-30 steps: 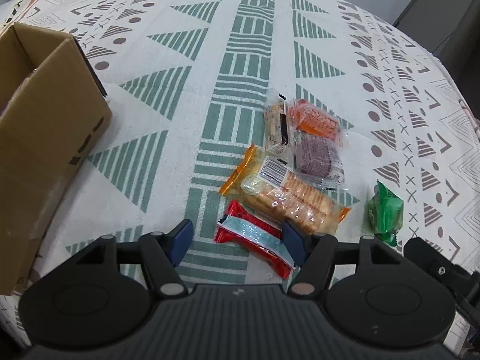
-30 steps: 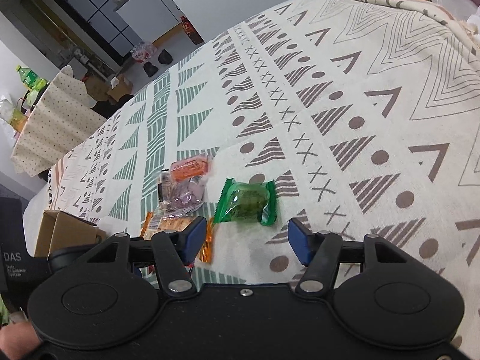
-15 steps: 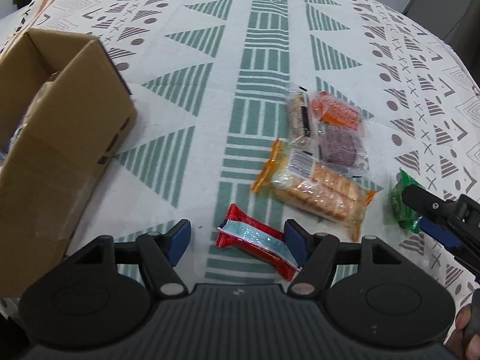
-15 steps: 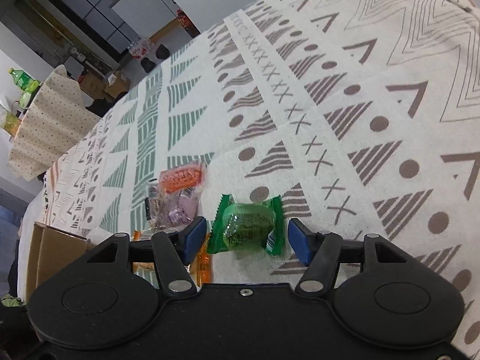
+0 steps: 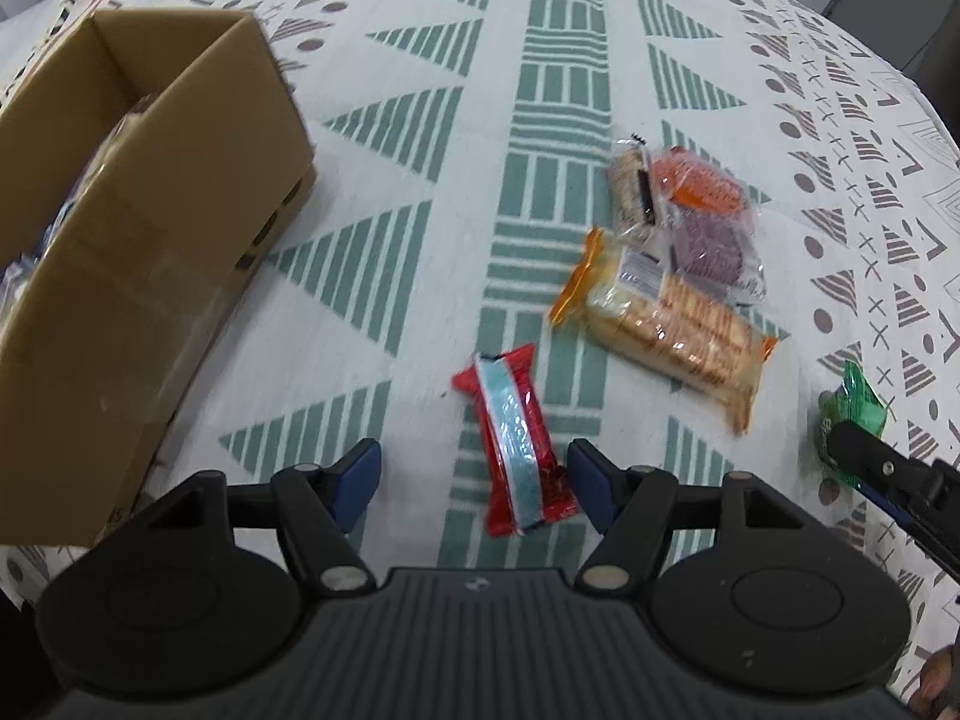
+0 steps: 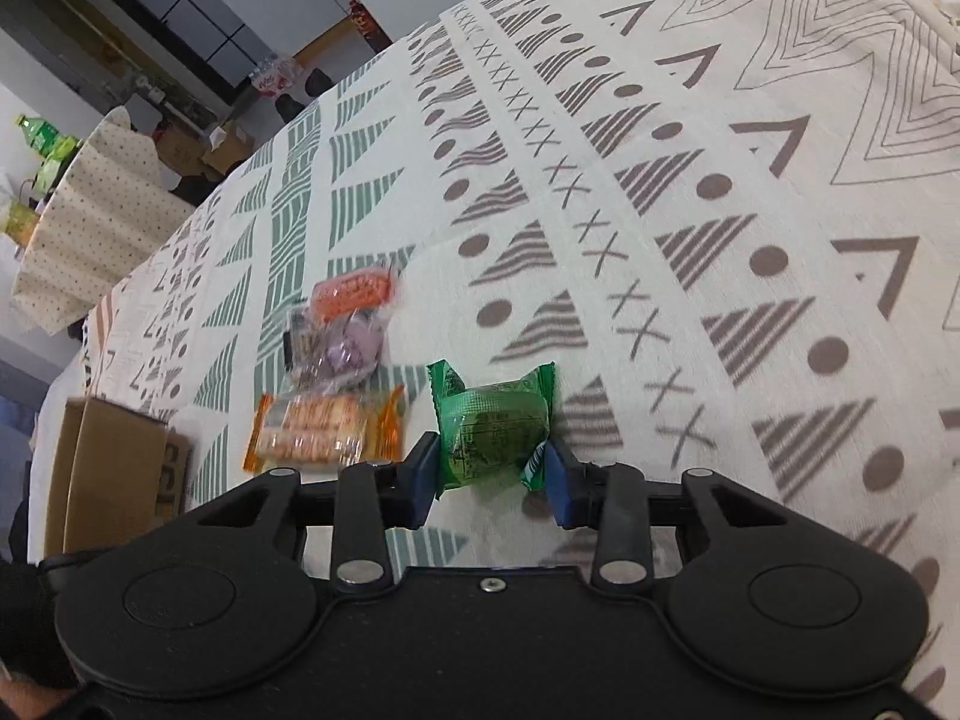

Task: Organize snacks
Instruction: 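Grasp the red-and-blue bar with the left gripper while the right gripper grasps the green candy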

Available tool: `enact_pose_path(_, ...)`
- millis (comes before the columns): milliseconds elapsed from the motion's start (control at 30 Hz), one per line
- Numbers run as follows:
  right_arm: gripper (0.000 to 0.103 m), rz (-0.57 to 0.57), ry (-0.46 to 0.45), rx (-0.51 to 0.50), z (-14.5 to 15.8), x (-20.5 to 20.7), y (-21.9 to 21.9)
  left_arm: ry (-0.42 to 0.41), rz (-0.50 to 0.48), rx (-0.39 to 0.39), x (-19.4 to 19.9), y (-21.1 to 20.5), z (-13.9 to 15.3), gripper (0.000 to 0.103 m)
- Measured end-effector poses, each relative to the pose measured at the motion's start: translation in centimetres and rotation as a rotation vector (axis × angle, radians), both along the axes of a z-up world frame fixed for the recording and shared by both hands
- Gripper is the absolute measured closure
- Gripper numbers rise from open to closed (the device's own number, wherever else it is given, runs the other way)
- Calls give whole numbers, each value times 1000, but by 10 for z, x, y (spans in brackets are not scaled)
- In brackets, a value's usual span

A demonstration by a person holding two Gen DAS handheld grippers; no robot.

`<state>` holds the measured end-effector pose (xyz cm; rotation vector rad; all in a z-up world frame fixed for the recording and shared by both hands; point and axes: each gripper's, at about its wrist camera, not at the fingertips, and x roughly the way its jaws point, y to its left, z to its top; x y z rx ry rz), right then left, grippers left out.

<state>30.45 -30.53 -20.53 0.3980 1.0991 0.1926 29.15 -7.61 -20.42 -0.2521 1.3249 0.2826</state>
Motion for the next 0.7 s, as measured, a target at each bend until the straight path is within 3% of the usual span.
enact_pose_path(233, 60, 35, 8, -52, 5, -14, 7, -18, 7, 12, -5, 9, 1, 50)
enact_pose_path(433, 52, -3, 21, -80, 9, -18, -8, -28, -23, 21, 3, 4, -2, 50)
enact_pose_path(533, 41, -16, 22, -90, 12, -20, -13, -31, -29, 22, 4, 1, -5, 50)
enact_pose_path(633, 25, -14, 1, -85, 13, -17, -12, -43, -42, 13, 5, -1, -6, 65)
enact_pose_path(700, 25, -3, -3, -93, 11, -11, -9, -48, -51, 7, 6, -2, -6, 80)
